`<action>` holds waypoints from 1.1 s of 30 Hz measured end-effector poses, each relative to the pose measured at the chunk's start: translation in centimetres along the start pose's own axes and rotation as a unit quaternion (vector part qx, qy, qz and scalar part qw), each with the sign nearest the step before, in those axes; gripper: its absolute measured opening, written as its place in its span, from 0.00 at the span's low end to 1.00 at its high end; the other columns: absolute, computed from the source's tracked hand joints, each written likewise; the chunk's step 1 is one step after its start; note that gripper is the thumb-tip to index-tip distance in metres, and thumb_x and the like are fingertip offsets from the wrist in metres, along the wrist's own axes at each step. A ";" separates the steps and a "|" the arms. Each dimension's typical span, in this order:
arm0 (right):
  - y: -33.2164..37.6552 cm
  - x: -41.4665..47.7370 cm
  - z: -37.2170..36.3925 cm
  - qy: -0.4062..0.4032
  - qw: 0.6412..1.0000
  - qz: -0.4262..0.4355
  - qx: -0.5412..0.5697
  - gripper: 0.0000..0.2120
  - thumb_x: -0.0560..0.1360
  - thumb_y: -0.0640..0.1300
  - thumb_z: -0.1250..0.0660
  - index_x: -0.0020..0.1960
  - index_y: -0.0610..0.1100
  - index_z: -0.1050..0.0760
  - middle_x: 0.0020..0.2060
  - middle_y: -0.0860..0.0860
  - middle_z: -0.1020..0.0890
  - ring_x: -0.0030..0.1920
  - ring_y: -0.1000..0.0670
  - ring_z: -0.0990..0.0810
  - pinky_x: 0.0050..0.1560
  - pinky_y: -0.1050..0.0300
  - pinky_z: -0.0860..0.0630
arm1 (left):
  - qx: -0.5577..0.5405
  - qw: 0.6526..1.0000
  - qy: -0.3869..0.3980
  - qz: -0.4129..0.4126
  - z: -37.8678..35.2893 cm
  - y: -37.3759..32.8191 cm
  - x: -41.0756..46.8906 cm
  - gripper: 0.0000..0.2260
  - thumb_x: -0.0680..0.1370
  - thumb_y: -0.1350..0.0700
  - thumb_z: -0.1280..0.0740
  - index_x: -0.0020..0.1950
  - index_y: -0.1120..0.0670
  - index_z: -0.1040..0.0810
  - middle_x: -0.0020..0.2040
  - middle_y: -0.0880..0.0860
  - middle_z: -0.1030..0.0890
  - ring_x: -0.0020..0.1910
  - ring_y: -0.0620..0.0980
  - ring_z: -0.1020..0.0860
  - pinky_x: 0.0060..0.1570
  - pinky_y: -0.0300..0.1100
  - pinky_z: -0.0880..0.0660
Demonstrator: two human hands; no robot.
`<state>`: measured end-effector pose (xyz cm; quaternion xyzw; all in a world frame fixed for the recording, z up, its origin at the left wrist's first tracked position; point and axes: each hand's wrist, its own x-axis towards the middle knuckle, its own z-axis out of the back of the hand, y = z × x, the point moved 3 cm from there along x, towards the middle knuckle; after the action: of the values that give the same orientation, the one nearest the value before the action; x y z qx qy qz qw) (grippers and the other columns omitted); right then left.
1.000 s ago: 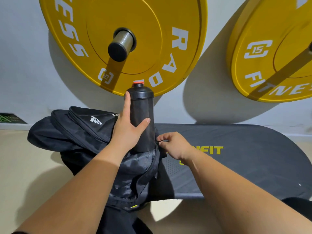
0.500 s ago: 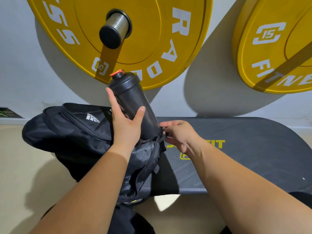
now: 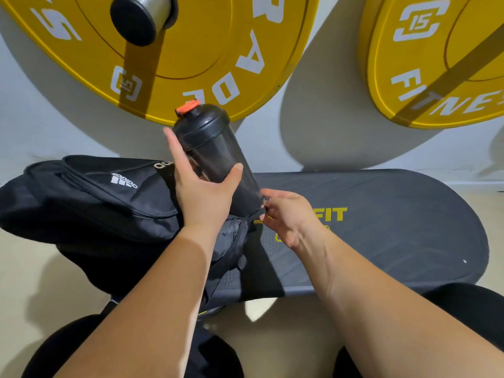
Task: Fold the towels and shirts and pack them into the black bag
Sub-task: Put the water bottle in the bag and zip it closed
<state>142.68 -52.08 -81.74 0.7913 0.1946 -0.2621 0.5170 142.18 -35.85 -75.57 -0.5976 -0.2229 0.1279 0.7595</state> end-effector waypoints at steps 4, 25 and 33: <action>0.6 0.2 1.0 -0.009 0.997 0.000 -0.075 0.16 0.76 0.26 0.42 0.57 0.35 0.21 0.38 0.42 0.17 0.31 0.50 0.20 0.33 0.59 0.22 | 0.049 0.998 0.022 -0.039 -0.4 -0.2 0.3 0.52 0.63 0.49 0.19 0.76 0.33 0.49 0.73 0.49 0.32 0.69 0.50 0.28 0.65 0.55 0.26; 3.9 3.3 -0.2 0.073 0.967 -0.033 -0.241 0.03 0.76 0.31 0.35 0.48 0.35 0.23 0.29 0.46 0.26 0.31 0.50 0.28 0.34 0.58 0.19 | -0.056 0.998 0.032 0.012 2.4 1.7 1.4 0.53 0.64 0.60 0.20 0.76 0.34 0.48 0.75 0.44 0.38 0.72 0.43 0.33 0.69 0.52 0.29; 2.9 4.0 -2.7 0.197 0.896 -0.046 -0.395 0.10 0.82 0.38 0.42 0.52 0.47 0.23 0.43 0.48 0.18 0.38 0.49 0.20 0.40 0.56 0.23 | -0.047 0.999 0.008 0.002 3.7 2.0 1.5 0.52 0.64 0.60 0.20 0.76 0.35 0.47 0.74 0.43 0.37 0.72 0.44 0.32 0.69 0.52 0.29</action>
<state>148.09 -50.56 -81.20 0.5478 0.4162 -0.0264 0.7253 141.84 -31.48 -76.58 -0.6343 -0.2212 0.1142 0.7320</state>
